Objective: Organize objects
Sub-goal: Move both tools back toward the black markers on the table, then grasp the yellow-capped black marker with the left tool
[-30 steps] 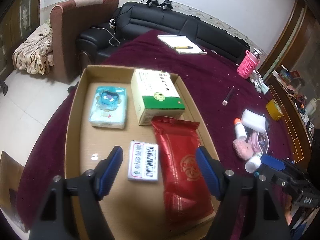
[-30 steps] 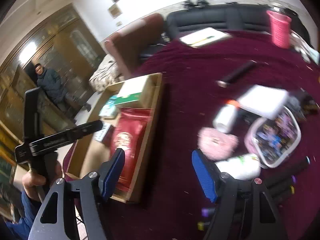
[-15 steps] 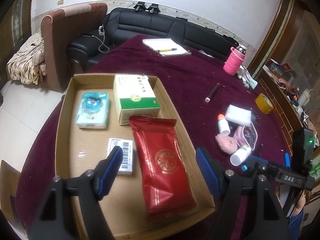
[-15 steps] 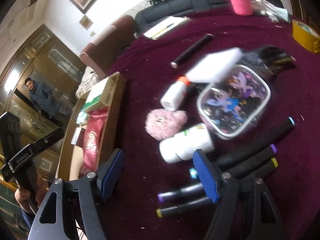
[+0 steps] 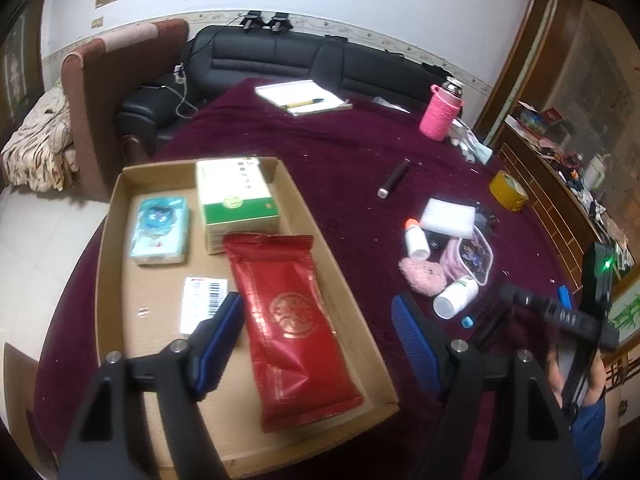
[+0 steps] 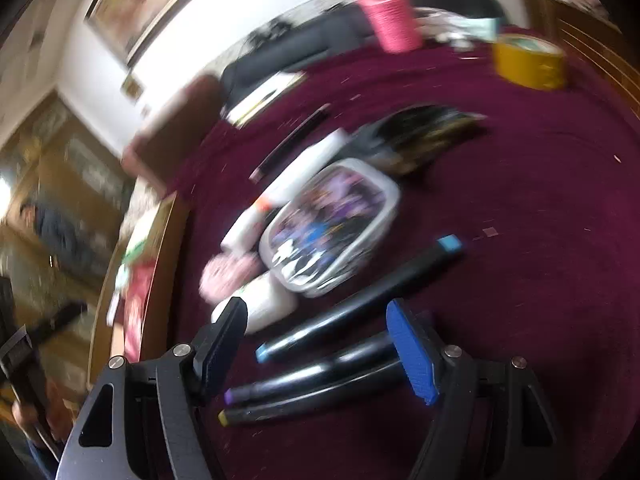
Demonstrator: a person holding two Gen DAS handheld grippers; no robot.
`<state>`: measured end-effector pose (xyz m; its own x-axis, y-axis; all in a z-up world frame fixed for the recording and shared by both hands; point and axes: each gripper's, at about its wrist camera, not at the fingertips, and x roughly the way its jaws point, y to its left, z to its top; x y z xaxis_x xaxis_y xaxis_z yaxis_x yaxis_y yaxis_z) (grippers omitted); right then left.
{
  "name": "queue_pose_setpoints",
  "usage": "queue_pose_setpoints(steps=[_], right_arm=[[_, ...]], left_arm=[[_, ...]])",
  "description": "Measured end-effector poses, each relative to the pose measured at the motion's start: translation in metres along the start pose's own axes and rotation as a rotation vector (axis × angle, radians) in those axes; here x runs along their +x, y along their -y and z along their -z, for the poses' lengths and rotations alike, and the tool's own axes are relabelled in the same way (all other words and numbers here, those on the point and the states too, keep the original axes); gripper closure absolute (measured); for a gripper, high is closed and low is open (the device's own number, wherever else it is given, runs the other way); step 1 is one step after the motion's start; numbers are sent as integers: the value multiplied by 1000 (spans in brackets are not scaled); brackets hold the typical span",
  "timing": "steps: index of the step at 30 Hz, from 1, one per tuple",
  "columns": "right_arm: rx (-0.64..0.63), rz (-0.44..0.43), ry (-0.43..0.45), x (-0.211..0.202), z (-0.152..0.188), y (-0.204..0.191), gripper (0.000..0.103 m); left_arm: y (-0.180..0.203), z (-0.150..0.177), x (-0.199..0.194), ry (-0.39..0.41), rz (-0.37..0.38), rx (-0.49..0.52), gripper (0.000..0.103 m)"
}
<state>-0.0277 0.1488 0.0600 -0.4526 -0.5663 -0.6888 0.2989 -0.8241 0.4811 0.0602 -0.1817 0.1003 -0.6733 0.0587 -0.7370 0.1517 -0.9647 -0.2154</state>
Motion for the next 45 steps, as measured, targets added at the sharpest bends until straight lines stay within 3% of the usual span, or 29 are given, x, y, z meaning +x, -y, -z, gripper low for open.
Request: queue_pose_setpoints(steps=[7, 14, 24, 29, 32, 34, 35, 45], right_arm=[[169, -27, 13, 1, -5, 42, 25], [214, -52, 46, -11, -5, 52, 25], [228, -108, 61, -19, -3, 48, 25], [245, -125, 75, -22, -4, 50, 25], [251, -128, 83, -24, -5, 51, 25], [255, -128, 83, -23, -5, 52, 25], [260, -130, 82, -23, -5, 53, 25], [300, -143, 99, -27, -6, 58, 25]], left_arm=[[37, -1, 12, -28, 42, 68, 28], [76, 0, 32, -77, 149, 144, 28], [126, 11, 81, -179, 143, 255, 28], [167, 42, 85, -209, 181, 435, 42], [188, 60, 86, -198, 158, 545, 57], [199, 70, 90, -216, 163, 597, 76], [202, 73, 92, -227, 167, 612, 80], [226, 80, 98, -219, 157, 700, 87]])
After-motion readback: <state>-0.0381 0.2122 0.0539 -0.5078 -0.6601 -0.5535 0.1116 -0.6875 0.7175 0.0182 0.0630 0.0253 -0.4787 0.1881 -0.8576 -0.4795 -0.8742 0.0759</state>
